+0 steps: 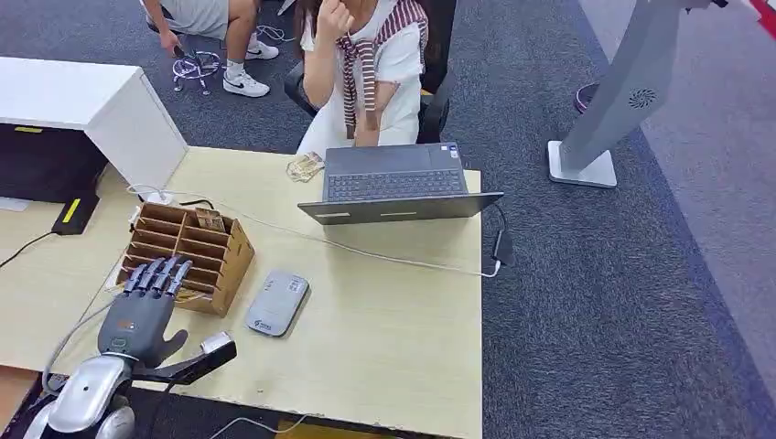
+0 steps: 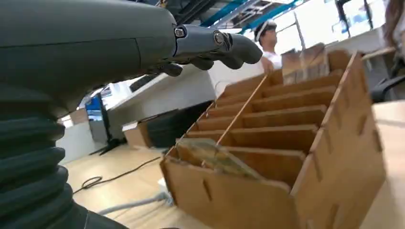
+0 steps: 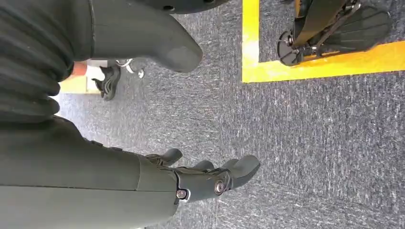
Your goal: Pass the card to the sensor for recognition and then transmit it.
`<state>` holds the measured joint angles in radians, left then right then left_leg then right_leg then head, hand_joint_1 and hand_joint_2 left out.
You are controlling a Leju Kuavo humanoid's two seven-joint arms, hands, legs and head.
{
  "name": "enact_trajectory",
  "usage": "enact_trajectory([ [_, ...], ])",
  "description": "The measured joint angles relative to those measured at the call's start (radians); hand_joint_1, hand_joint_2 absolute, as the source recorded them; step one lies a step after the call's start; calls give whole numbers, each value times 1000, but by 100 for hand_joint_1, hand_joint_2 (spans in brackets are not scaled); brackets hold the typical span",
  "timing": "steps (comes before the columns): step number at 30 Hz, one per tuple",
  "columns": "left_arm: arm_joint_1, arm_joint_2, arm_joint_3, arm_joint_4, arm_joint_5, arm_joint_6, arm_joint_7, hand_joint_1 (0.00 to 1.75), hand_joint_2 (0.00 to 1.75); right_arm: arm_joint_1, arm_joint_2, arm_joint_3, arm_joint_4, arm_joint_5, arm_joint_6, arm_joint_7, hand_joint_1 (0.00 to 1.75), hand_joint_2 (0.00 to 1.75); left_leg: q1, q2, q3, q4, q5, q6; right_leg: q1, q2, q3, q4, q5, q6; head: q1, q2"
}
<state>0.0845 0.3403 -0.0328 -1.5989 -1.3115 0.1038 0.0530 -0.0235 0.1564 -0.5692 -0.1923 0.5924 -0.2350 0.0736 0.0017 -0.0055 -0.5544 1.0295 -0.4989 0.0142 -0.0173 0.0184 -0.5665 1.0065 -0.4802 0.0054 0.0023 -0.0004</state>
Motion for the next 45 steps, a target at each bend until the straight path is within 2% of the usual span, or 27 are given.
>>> enact_trajectory([
  [6,-22,-6,7,68,-11,-11,19,0,175,-1,0,0,0,13,1,3,0,175,0,-1,0,0,0,0,0,-1,0,0,0,0,0,0],
  [17,-49,-21,13,120,-22,-11,25,0,175,-2,0,0,0,16,5,6,0,175,0,-1,0,0,0,0,0,-1,0,0,0,0,0,0],
  [45,-94,-50,13,131,-40,16,39,0,175,-4,0,0,0,47,19,3,0,175,0,-1,0,0,0,0,0,-1,0,0,0,0,0,0],
])
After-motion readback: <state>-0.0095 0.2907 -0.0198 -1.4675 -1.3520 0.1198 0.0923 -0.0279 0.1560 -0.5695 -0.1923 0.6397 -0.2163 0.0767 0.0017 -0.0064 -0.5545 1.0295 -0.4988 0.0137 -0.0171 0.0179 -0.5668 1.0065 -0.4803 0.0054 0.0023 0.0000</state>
